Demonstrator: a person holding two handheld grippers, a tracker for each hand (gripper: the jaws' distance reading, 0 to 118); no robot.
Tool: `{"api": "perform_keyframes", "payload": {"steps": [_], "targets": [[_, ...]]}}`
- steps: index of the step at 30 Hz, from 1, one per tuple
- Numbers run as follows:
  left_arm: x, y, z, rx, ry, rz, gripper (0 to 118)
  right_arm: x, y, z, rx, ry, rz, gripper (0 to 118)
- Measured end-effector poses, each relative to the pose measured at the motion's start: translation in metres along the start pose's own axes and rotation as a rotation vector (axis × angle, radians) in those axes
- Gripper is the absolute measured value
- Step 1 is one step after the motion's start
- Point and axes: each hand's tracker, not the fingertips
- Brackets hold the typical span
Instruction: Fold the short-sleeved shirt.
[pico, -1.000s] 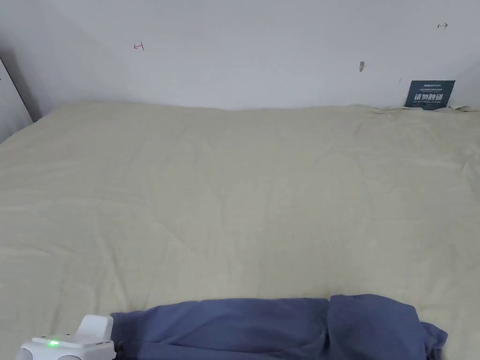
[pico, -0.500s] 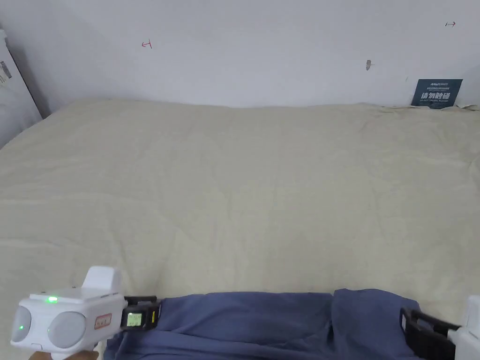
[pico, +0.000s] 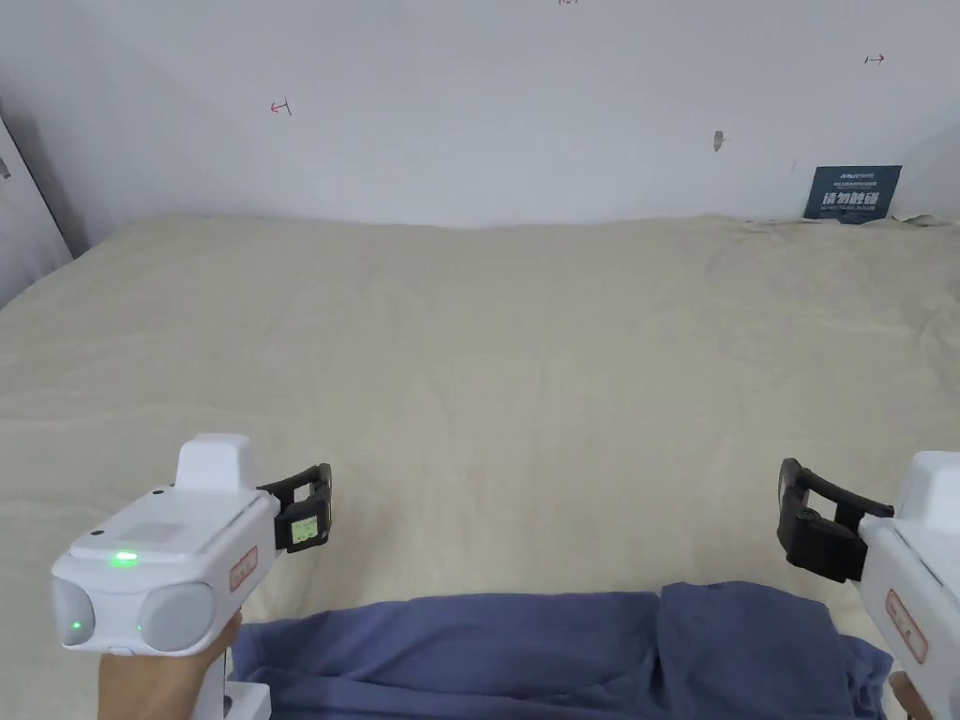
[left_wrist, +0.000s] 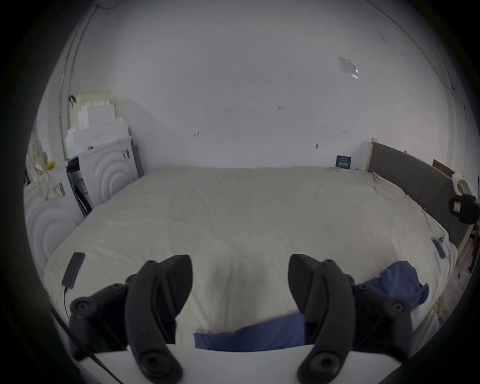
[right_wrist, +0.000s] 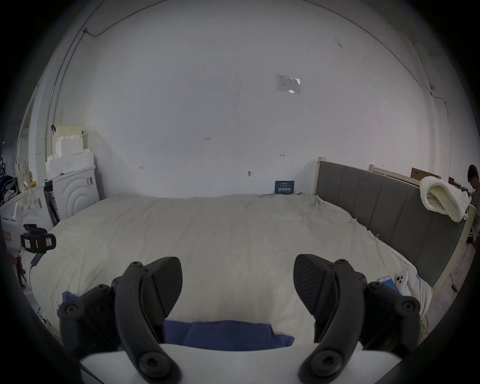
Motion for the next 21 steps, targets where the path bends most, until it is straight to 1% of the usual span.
{"api": "perform_keyframes", "payload": {"steps": [1,3,4,5,6,7,8,10,11,15,18,19,21], "targets": [[0.003,-0.004,0.000,0.022,0.010,-0.012,68,-0.001,-0.002,0.000,0.017,-0.012,0.000,77],[0.009,-0.012,-0.002,0.052,0.029,-0.025,35,-0.004,-0.007,-0.002,0.047,-0.036,-0.006,33],[0.011,-0.015,-0.001,0.059,0.026,-0.024,21,-0.003,-0.009,-0.004,0.054,-0.049,-0.002,9],[0.012,-0.018,0.000,0.079,0.020,-0.020,10,-0.004,-0.011,-0.004,0.059,-0.061,-0.006,0],[0.012,-0.022,-0.002,0.098,0.018,-0.014,1,-0.003,-0.014,-0.005,0.072,-0.069,-0.012,0],[0.012,-0.023,-0.003,0.096,0.015,-0.004,0,-0.003,-0.016,-0.005,0.084,-0.071,-0.019,0],[0.012,-0.024,-0.003,0.093,0.017,0.003,0,-0.001,-0.017,-0.006,0.082,-0.055,-0.022,0],[0.010,-0.026,-0.003,0.098,0.001,0.034,0,-0.004,-0.017,-0.007,0.078,-0.059,-0.019,0],[0.009,-0.026,-0.003,0.096,-0.009,0.039,0,-0.005,-0.018,-0.007,0.078,-0.061,-0.008,0],[0.008,-0.024,-0.003,0.080,-0.021,0.032,0,-0.002,-0.018,-0.009,0.074,-0.056,-0.010,0],[-0.001,-0.021,-0.007,-0.015,-0.064,0.072,0,-0.001,-0.018,-0.010,0.069,-0.053,-0.013,0],[-0.007,-0.021,-0.010,-0.051,-0.113,0.089,0,-0.001,-0.018,-0.011,0.067,-0.050,-0.012,0],[-0.018,-0.022,-0.016,-0.144,-0.152,0.129,0,0.000,-0.018,-0.011,0.062,-0.046,-0.007,0]]}}
